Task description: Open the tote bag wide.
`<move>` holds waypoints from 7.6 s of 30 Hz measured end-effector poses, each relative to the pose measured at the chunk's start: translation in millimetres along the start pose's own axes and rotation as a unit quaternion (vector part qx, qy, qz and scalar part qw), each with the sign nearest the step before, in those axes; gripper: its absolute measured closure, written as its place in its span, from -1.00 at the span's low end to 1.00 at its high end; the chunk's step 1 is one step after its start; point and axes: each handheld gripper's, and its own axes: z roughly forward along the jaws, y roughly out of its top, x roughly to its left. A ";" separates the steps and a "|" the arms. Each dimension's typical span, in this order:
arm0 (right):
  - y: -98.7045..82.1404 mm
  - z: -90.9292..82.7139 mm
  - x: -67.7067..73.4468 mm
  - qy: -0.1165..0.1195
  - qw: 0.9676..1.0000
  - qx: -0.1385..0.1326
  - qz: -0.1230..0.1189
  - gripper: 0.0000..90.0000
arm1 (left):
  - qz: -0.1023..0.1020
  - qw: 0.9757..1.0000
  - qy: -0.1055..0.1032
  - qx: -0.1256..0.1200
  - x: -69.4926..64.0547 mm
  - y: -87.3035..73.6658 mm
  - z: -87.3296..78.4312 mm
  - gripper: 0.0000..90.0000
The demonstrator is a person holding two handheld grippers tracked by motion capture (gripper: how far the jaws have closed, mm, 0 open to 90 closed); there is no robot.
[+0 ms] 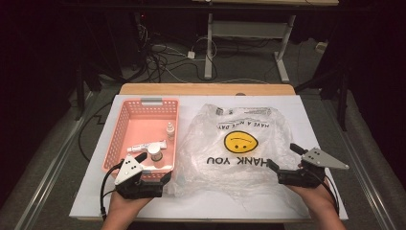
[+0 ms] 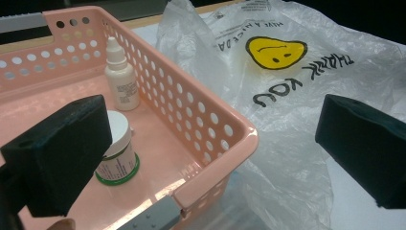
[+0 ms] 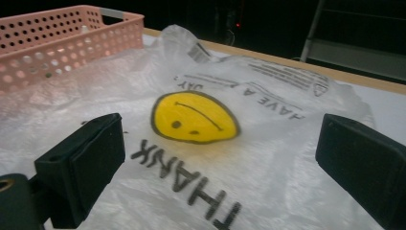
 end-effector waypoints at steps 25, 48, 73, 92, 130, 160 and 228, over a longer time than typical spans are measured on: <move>-27.0 8.4 -76.7 -0.083 0.991 0.072 0.074 -0.65 | -0.003 1.000 -0.006 0.003 -2.2 -1.3 -1.2 -1.00; -30.1 65.0 -106.1 -0.057 0.978 0.158 0.121 -0.04 | -0.008 1.000 0.010 0.009 -4.2 -11.5 -18.6 -1.00; -34.5 29.1 -117.8 -0.117 0.977 0.123 0.125 1.00 | 0.005 1.000 -0.003 0.008 -8.3 -3.1 -11.1 -1.00; -53.0 -53.5 -122.2 -0.190 0.965 0.080 0.161 -0.23 | 0.018 0.999 -0.011 0.028 -10.5 7.2 -7.8 -1.00; -46.4 -8.1 39.0 -0.072 0.983 0.168 -0.002 0.99 | 0.003 0.999 -0.048 0.020 -1.7 6.1 -1.3 -1.00; -6.4 -9.4 82.3 0.014 0.998 0.054 -0.009 -0.07 | -0.006 0.999 -0.046 -0.003 3.9 5.6 -6.0 -1.00; 16.4 25.6 8.6 0.026 0.998 0.054 0.008 -1.00 | -0.005 0.999 -0.039 0.025 9.8 5.8 -3.5 -1.00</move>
